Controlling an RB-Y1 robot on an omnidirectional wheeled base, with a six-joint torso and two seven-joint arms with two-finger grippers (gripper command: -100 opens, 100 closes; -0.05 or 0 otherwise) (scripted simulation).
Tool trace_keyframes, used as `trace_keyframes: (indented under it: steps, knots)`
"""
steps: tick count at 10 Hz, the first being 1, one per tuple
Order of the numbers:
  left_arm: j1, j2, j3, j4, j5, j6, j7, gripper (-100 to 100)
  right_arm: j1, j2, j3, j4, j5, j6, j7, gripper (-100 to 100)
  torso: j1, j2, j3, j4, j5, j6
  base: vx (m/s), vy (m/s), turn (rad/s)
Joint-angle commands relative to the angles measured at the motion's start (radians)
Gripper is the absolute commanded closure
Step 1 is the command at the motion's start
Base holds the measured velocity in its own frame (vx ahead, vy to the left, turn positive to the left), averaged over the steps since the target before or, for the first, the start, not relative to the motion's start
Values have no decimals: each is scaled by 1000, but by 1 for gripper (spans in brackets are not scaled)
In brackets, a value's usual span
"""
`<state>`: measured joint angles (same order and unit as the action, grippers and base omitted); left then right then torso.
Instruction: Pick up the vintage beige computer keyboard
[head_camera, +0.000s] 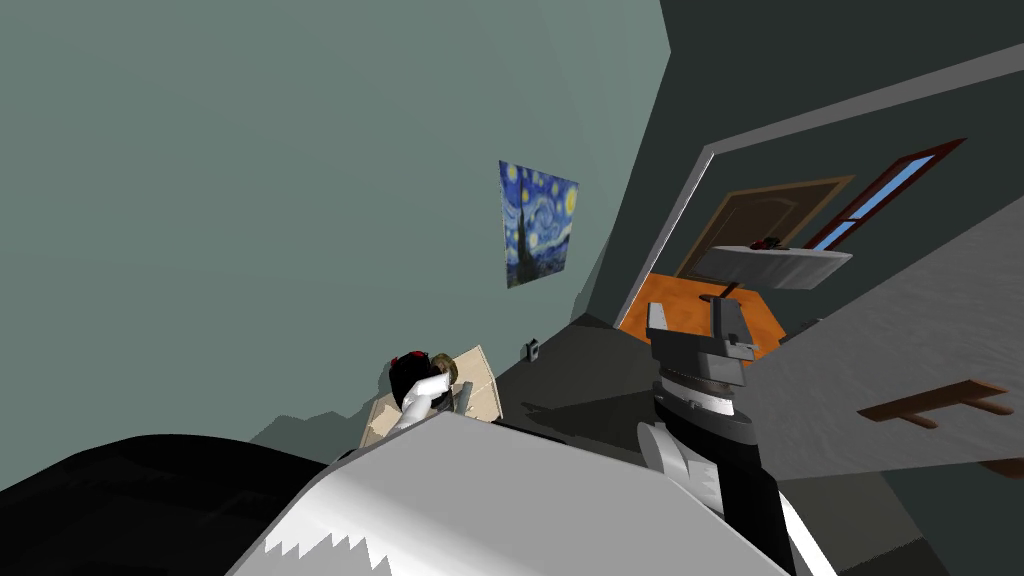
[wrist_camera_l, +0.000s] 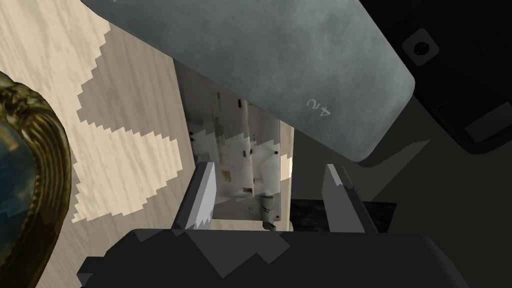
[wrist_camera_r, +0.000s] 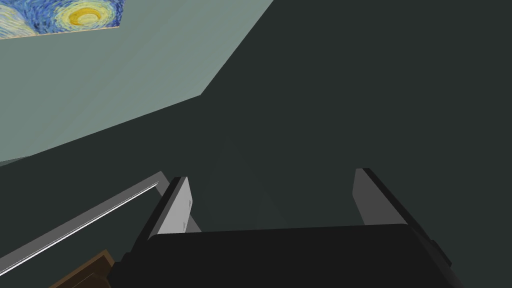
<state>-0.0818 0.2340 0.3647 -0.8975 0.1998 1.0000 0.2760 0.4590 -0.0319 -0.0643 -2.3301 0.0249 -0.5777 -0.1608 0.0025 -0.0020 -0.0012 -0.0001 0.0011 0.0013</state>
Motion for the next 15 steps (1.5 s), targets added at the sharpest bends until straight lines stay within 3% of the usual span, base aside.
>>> trace_keyframes:
  steps: [1,4,6,11,13,14,15]
  knots:
    - [0,0,0,0,0,0,0,100,0,0,0,0,0,0,0,0,0,0,0,0,0,0,0,0,0]
    - [-4,4,1,-4,0,-3,0,100,0,0,0,0,0,0,0,0,0,0,-1,-2,3,0,0,0,0]
    - [-31,14,-4,-14,-10,-24,9,-100,0,0,0,0,0,0,0,0,0,0,-1,-2,3,0,-31,-36,69]
    - [-34,9,15,2,7,-104,40,-100,0,0,0,0,0,0,0,0,0,1,0,-2,3,-1,-43,-45,111]
    - [-18,6,46,-11,18,-132,45,-100,0,0,0,0,0,0,0,0,1,1,-1,-2,3,-1,-16,9,-18]
    - [-26,8,34,-2,14,-124,44,-100,0,0,0,0,0,0,0,0,1,2,0,-2,3,0,-15,4,-19]
    - [-25,8,36,-2,15,-127,44,0,0,0,0,0,0,0,0,0,1,1,-1,-2,3,0,0,0,0]
